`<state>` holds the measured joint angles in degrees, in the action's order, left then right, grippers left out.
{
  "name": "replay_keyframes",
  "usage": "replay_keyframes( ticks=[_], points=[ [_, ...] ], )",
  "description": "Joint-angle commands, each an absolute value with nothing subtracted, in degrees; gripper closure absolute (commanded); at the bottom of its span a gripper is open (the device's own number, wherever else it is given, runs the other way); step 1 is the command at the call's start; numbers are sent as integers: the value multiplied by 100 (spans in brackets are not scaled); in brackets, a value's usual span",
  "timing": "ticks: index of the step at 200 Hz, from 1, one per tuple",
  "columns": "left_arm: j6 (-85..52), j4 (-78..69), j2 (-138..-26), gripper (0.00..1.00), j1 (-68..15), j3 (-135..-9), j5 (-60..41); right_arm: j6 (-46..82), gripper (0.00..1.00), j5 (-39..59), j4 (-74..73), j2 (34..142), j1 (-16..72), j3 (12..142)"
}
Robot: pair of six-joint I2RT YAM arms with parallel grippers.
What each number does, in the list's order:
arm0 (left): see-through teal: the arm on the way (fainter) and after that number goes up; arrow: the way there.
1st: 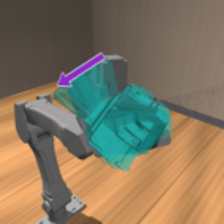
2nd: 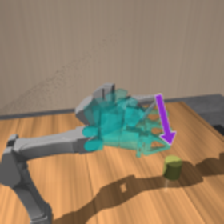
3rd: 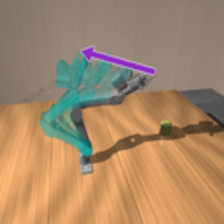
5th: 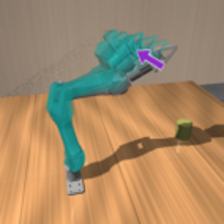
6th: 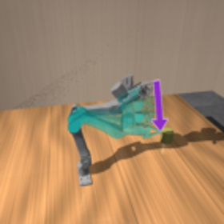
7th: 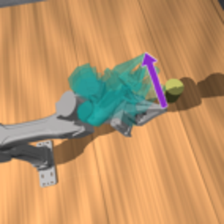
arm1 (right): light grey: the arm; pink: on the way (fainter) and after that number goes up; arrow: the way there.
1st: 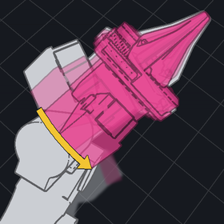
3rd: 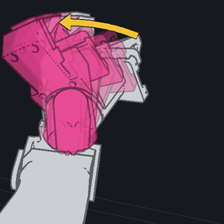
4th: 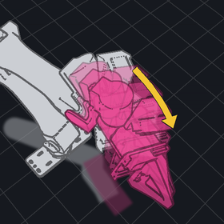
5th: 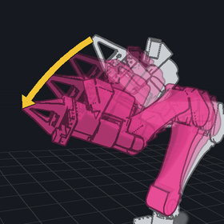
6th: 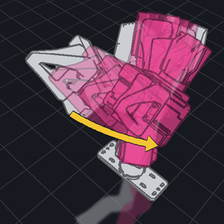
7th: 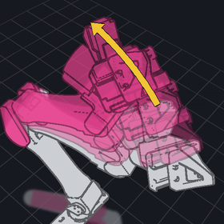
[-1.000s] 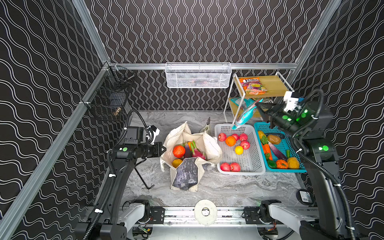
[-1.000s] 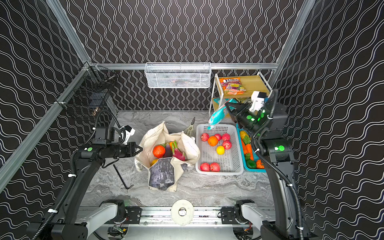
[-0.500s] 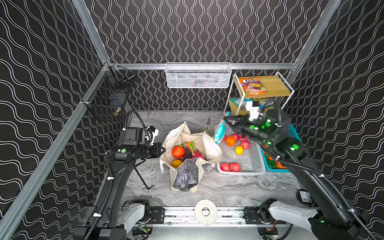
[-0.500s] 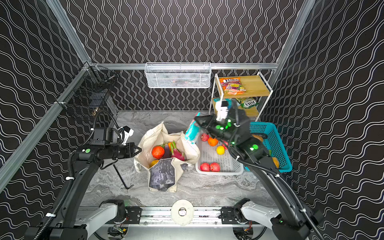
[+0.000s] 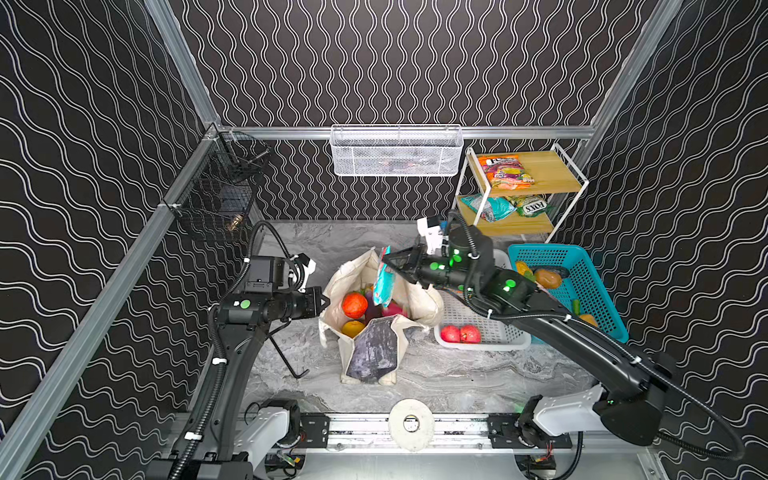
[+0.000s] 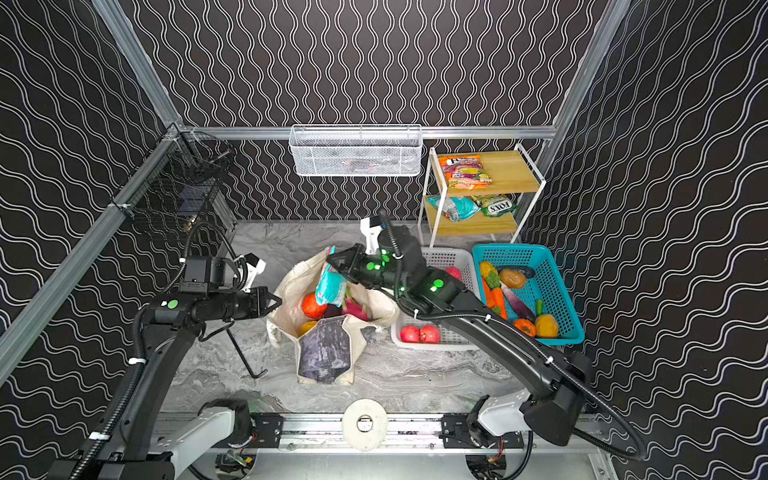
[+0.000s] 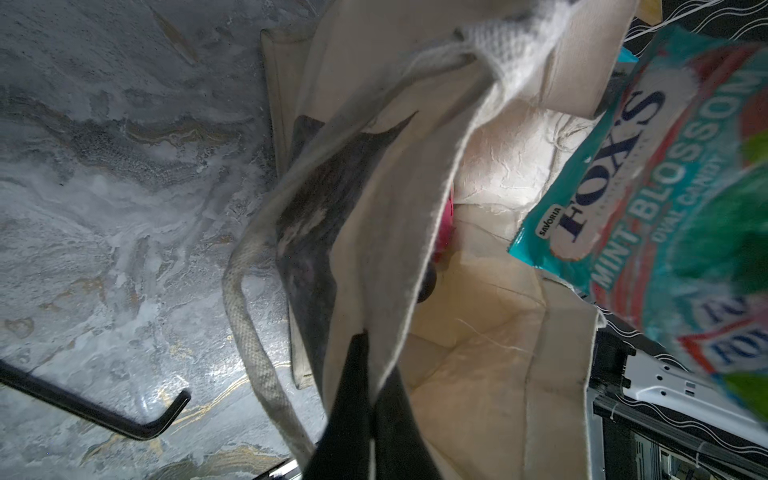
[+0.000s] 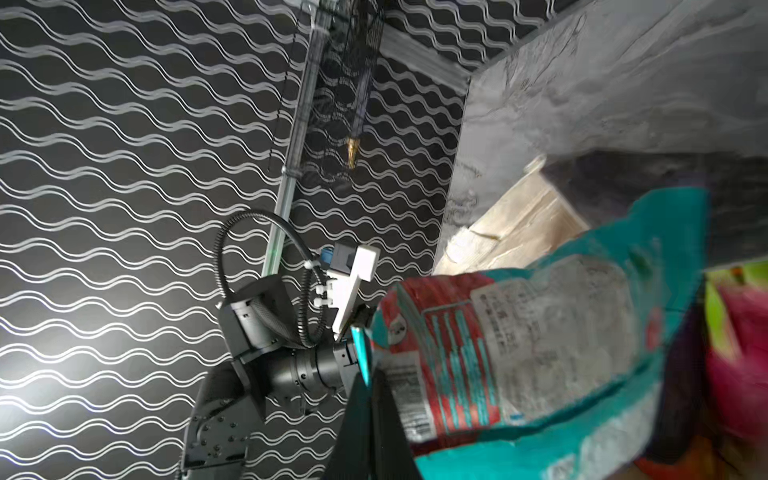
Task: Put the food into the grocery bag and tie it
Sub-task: 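Pull the candy bag off the shelf and carry it over the tote bag, then lower the candy bag into the tote bag and open the right gripper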
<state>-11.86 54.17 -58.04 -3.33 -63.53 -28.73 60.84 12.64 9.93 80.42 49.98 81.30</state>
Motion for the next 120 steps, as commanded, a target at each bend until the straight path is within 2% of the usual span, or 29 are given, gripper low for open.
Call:
replay_keyframes(
  ticks=[1,74,120],
  points=[
    [-1160,5477,-5766,100,-329,-6412,-2936,6200,100,1286,433,8209,5036,8052],
    [-1177,5415,-5809,100,-332,-6390,-2927,6380,100,1542,121,8621,5097,7639],
    [-1189,5369,-5801,100,-332,-6387,-2951,6188,100,1328,530,8474,5301,8101]
  ],
)
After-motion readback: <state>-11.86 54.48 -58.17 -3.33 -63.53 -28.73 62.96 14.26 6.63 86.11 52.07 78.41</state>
